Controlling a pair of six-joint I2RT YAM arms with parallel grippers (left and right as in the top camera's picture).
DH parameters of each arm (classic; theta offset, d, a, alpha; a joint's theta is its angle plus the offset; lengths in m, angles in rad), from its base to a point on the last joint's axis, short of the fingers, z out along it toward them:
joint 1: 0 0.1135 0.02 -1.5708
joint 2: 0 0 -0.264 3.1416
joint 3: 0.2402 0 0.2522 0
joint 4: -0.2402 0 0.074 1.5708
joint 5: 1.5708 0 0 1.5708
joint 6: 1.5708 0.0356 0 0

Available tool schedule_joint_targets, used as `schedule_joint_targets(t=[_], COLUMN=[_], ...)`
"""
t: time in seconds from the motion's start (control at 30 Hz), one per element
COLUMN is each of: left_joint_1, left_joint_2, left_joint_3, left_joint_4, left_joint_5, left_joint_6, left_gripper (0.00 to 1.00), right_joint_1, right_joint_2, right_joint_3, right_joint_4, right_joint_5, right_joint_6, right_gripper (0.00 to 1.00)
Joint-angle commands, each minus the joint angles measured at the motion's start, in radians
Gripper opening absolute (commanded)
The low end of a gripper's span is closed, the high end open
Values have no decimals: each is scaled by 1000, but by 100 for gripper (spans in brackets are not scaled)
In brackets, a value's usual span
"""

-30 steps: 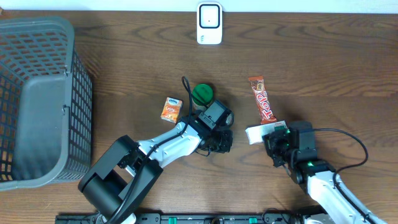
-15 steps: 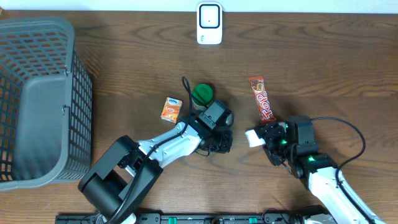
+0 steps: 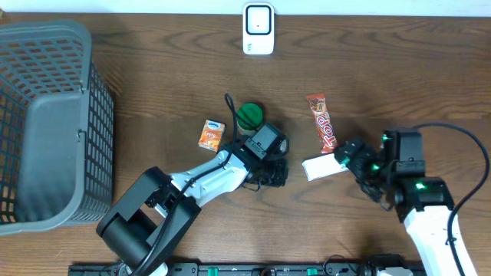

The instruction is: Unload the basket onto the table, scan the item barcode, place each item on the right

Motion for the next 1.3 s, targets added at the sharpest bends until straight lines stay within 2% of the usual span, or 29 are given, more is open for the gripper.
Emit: schedule_joint_targets(t=[0.0, 0.07, 0.13, 0.2, 0.23, 0.27, 0.33, 0.4, 0.43, 0.7, 0.77, 0.87, 1.07, 1.27], left_joint_1=[3, 3, 3, 3, 3, 3, 3, 3, 3, 2, 2, 2, -9, -21], left_joint_2=[-18, -18, -18, -18, -18, -18, -18, -20, -22, -30, -30, -27, -23, -23], left_joint_3=[-12, -12, -12, -12, -12, -12, -12, -12, -12, -12, -12, -12, -34, -60], left_joint_4=[43, 79, 108, 121, 124, 124, 124, 124, 124, 124, 127, 118, 67, 67], left_joint_5=[50, 55, 55, 54, 52, 42, 32, 33, 37, 66, 63, 60, 59, 59], left_joint_6=[8, -10, -17, -17, -18, -28, -64, -82, -85, -114, -115, -117, -145, -149], left_gripper=[22, 48, 59, 60, 49, 31, 8, 7, 7, 7, 7, 7, 8, 7], right_joint_1=[-90, -139, -182, -207, -214, -218, -219, -219, -219, -219, -219, -219, -214, -182], right_joint_2=[52, 95, 152, 209, 239, 269, 334, 387, 411, 551, 566, 571, 571, 571], right_joint_3=[-3, -3, -2, -3, -2, -3, -2, -3, -3, -3, -3, -3, -3, -3], right_joint_4=[-26, -20, -3, 15, 25, 36, 64, 89, 103, 183, 186, 180, 121, 103], right_joint_5=[21, -20, -60, -85, -84, -84, -84, -78, -74, -73, -73, -73, -92, -227], right_joint_6=[-226, -320, -403, -458, -471, -476, -476, -476, -476, -476, -476, -473, -421, -355], right_gripper=[99, 99, 99, 97, 84, 66, 36, 16, 11, 11, 8, 4, 1, 2])
